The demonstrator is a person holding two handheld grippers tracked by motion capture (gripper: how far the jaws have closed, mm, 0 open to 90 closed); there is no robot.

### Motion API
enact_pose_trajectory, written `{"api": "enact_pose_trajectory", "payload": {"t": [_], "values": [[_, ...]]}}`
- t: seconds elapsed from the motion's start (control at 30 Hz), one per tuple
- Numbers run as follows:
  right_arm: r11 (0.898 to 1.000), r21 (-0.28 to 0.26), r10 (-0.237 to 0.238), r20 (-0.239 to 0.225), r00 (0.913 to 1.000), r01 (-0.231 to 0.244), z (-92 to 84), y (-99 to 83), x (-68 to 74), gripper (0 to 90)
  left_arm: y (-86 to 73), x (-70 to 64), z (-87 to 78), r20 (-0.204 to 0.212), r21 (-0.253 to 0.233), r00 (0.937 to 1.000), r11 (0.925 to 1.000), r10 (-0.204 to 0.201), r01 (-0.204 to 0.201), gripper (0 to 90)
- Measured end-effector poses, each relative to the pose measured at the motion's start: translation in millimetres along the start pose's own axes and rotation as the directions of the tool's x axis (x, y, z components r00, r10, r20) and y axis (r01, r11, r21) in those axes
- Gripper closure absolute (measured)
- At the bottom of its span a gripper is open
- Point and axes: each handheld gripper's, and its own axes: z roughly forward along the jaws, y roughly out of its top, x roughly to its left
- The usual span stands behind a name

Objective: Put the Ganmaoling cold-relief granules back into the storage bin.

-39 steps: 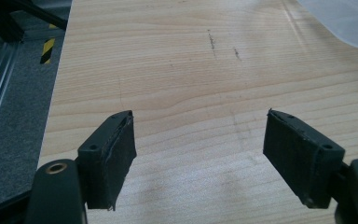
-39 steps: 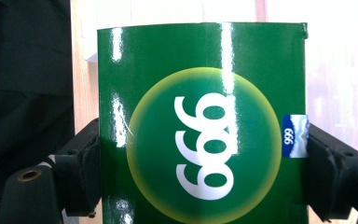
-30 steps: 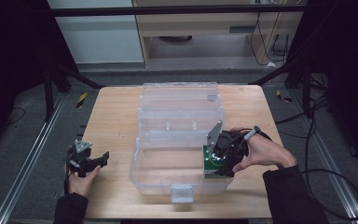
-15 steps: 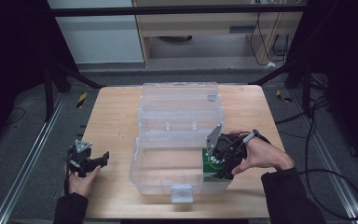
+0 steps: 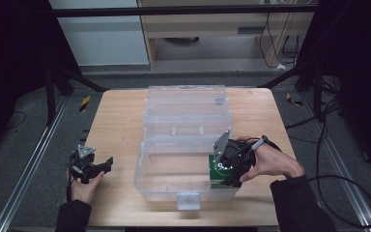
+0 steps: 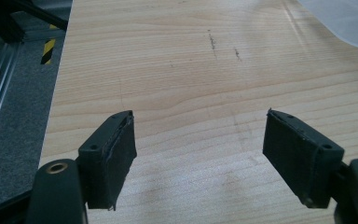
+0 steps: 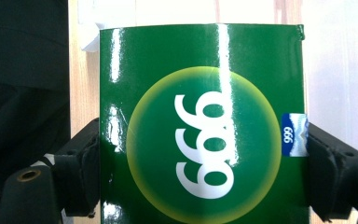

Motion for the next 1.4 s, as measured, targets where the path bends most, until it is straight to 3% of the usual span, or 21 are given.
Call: {"api": "enact_pose_trajectory", "payload": {"t": [0.4,0.53,0.67,0.87,1.13,1.4], "values": [[1.0,-0.012,0.006,0.014,0.9999,-0.006,-1.7,-1.4,1.1,16.6,0.1,-0.1,0.1,-0.002,0.001,1.0,1.0,0.001,-0.001,24.8],[0.998,-0.047,0.03,0.03,0.9991,-0.029,-9.4,-3.1,-2.9,16.8,0.1,0.0,0.3,-0.001,0.001,1.0,1.0,0.002,-0.002,24.9],[0.998,-0.056,0.023,0.032,0.9992,-0.021,-11.7,-1.5,-3.5,16.8,0.1,-0.3,0.6,-0.001,0.002,1.0,1.0,0.001,-0.001,24.9],[0.998,-0.062,0.0,0.033,0.9995,0.002,-3.6,2.4,-6.0,16.7,0.0,0.6,0.3,-0.002,0.002,1.0,1.0,0.002,-0.002,24.9],[1.0,-0.024,-0.01,0.033,0.9994,0.011,8.0,1.0,-8.7,16.5,-0.1,0.7,0.6,-0.003,0.002,1.0,1.0,0.001,-0.001,25.0],[0.999,-0.035,-0.011,0.012,0.9999,0.012,20.9,2.3,-9.1,16.4,-0.3,0.9,0.5,0.0,0.002,1.0,1.0,0.0,0.0,25.0]]}}
